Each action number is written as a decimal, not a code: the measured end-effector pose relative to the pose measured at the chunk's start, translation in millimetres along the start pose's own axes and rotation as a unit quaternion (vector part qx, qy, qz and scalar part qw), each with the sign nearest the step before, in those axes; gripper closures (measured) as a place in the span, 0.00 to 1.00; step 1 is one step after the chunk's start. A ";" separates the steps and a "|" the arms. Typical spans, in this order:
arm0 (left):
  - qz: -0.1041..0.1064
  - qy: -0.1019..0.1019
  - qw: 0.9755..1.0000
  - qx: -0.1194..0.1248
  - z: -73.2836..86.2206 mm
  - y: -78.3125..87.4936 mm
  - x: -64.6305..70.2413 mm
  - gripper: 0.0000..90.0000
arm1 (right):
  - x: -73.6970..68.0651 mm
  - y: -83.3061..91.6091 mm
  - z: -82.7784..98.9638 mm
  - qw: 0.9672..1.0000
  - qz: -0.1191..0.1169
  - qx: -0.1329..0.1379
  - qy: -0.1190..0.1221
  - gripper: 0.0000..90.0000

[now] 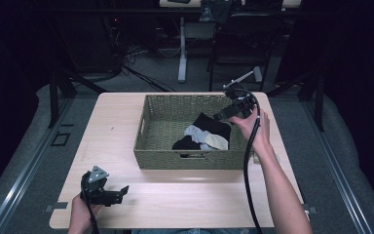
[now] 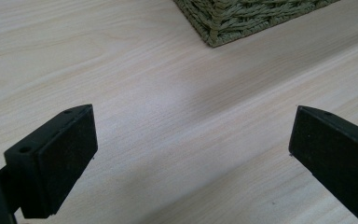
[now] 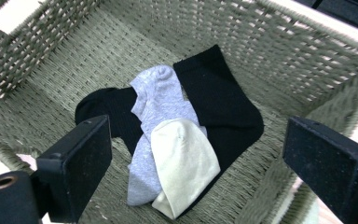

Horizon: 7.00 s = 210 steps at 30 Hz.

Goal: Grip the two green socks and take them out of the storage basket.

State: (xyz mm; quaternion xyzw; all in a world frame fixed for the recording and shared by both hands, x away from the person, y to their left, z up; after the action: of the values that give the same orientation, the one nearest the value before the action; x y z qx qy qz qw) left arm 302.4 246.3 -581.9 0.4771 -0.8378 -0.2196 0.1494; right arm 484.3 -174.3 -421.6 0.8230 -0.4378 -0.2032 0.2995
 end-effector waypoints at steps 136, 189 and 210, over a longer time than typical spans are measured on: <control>0.002 0.001 1.000 -0.003 -0.1 -1.7 0.2 0.01 | 9.9 88.9 -68.4 1.000 0.021 -0.018 0.003 0.97; -0.001 0.003 1.000 -0.005 0.2 -2.5 0.4 0.01 | 124.7 1.1 125.4 0.983 0.094 -0.094 -0.129 0.96; 0.001 0.000 1.000 -0.005 -0.2 -2.0 1.0 0.01 | 109.9 44.8 137.7 0.990 0.085 -0.036 -0.106 0.27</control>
State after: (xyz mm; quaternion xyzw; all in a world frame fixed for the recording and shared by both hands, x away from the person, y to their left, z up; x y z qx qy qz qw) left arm 303.4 244.6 -582.7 0.4757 -0.8371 -0.2234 0.1519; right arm 434.0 -329.8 -501.0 0.7450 -0.5282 -0.2789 0.2969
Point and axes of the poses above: each handheld gripper's, and its own axes: y roughly backward along the jaws, z roughly out of its underside, x roughly to its right, the point moved 3 cm from there along -y, roughly forward along the jaws, and after that the axes turned 14 degrees about x, right-handed, at the moved point
